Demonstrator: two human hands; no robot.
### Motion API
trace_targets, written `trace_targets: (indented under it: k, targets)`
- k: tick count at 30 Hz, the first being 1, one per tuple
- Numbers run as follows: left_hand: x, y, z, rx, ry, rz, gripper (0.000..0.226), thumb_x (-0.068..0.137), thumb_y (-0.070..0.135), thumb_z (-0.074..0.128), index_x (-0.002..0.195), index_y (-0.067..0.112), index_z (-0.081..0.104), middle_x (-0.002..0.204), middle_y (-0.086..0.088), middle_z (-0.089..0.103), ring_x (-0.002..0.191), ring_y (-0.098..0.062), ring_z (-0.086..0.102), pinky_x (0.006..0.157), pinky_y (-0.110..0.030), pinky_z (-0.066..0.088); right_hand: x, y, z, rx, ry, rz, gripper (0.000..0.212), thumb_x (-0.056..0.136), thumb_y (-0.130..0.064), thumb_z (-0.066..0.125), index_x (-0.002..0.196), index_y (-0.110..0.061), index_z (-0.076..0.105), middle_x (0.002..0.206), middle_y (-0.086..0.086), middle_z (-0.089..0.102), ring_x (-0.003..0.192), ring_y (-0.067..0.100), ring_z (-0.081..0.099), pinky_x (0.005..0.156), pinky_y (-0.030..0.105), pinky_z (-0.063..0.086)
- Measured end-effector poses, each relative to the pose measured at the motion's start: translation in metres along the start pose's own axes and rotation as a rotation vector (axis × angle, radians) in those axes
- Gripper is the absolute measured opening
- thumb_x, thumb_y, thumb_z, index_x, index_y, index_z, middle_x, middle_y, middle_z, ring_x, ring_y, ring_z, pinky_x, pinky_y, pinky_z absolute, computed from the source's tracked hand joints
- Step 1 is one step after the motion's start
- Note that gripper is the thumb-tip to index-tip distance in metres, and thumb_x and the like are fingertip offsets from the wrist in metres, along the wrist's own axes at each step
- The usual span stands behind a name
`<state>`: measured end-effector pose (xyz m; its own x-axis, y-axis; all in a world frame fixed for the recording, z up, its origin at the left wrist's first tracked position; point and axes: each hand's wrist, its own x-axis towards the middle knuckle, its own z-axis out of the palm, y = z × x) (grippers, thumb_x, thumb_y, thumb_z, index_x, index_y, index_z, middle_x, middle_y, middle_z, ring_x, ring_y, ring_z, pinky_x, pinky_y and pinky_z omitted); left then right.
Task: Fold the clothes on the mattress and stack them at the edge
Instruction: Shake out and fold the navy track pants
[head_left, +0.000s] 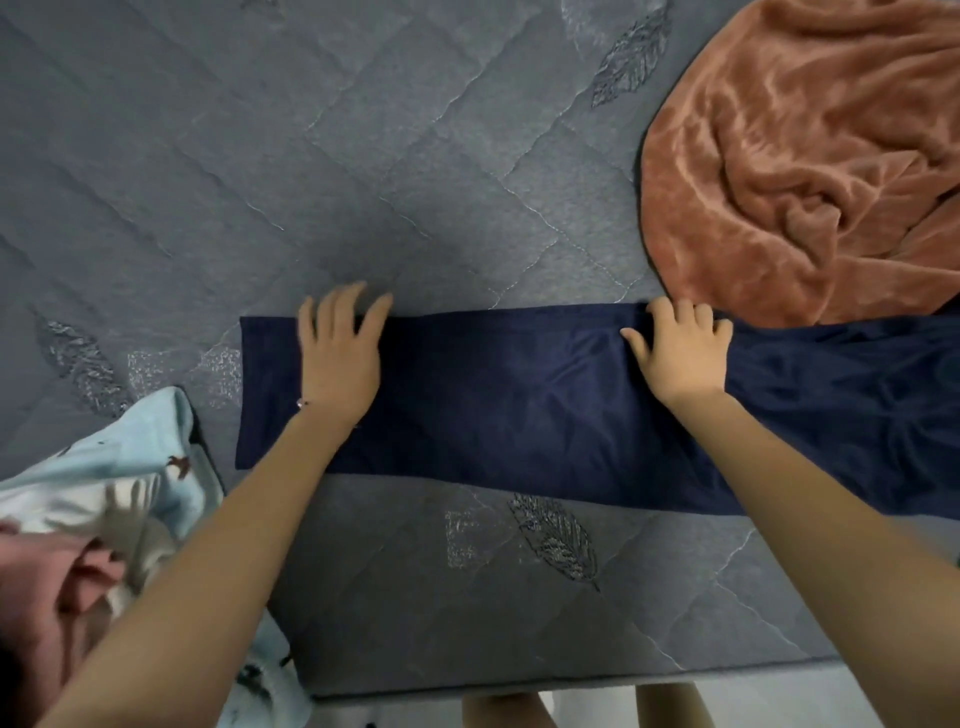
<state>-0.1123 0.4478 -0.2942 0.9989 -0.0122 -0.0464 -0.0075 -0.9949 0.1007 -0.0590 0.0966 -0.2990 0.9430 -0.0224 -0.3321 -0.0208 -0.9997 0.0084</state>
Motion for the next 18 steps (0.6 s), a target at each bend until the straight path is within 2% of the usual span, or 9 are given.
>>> trace_targets:
  k: [2, 5, 8, 10, 14, 18]
  targets:
    - [-0.001, 0.048, 0.000, -0.095, -0.003, 0.113, 0.051, 0.082, -0.009, 0.057, 0.131, 0.005, 0.057, 0.135, -0.025, 0.050, 0.124, -0.043, 0.049, 0.108, -0.062, 0.029, -0.006, 0.004, -0.004, 0.007, 0.024, -0.041, 0.046, 0.095, -0.045, 0.049, 0.126, -0.010, 0.050, 0.124, 0.018, 0.048, 0.115, 0.036, 0.040, 0.098, 0.049, 0.024]
    - [0.000, 0.120, 0.000, -0.204, -0.072, 0.243, 0.048, 0.085, -0.001, 0.061, 0.132, 0.006, 0.056, 0.137, -0.024, 0.050, 0.125, -0.041, 0.050, 0.108, -0.058, 0.033, -0.015, 0.021, -0.015, 0.042, 0.068, -0.109, 0.054, 0.094, -0.045, 0.052, 0.139, -0.016, 0.043, 0.142, 0.017, 0.038, 0.135, 0.036, 0.028, 0.107, 0.050, 0.016]
    - [0.003, 0.183, 0.007, -0.180, -0.194, 0.311, 0.049, 0.098, 0.019, 0.046, 0.146, 0.016, 0.037, 0.151, -0.016, 0.034, 0.140, -0.033, 0.033, 0.117, -0.051, 0.018, -0.022, 0.051, -0.026, 0.070, 0.042, -0.139, 0.064, 0.094, -0.047, 0.051, 0.149, -0.020, 0.031, 0.154, 0.014, 0.026, 0.143, 0.034, 0.018, 0.113, 0.050, 0.011]
    - [0.006, 0.218, 0.012, -0.158, -0.197, 0.335, 0.050, 0.100, 0.027, 0.042, 0.148, 0.019, 0.033, 0.154, -0.013, 0.031, 0.142, -0.031, 0.028, 0.118, -0.050, 0.016, -0.026, 0.077, -0.031, 0.073, 0.029, -0.159, 0.068, 0.093, -0.049, 0.051, 0.151, -0.023, 0.026, 0.157, 0.012, 0.020, 0.145, 0.033, 0.014, 0.115, 0.049, 0.007]
    - [0.010, 0.286, 0.013, -0.162, -0.186, 0.313, 0.051, 0.097, 0.031, 0.048, 0.146, 0.020, 0.037, 0.152, -0.015, 0.034, 0.140, -0.033, 0.032, 0.116, -0.053, 0.020, -0.039, 0.138, -0.044, 0.101, 0.061, -0.193, 0.072, 0.091, -0.050, 0.054, 0.152, -0.023, 0.027, 0.158, 0.011, 0.021, 0.146, 0.033, 0.013, 0.117, 0.049, 0.003]
    - [0.017, 0.350, 0.011, -0.154, -0.171, 0.311, 0.051, 0.096, 0.031, 0.051, 0.145, 0.019, 0.041, 0.151, -0.016, 0.035, 0.139, -0.035, 0.033, 0.115, -0.054, 0.018, -0.048, 0.211, -0.055, 0.108, 0.126, -0.137, 0.076, 0.088, -0.051, 0.060, 0.151, -0.020, 0.029, 0.154, 0.014, 0.030, 0.143, 0.036, 0.022, 0.117, 0.053, 0.011]
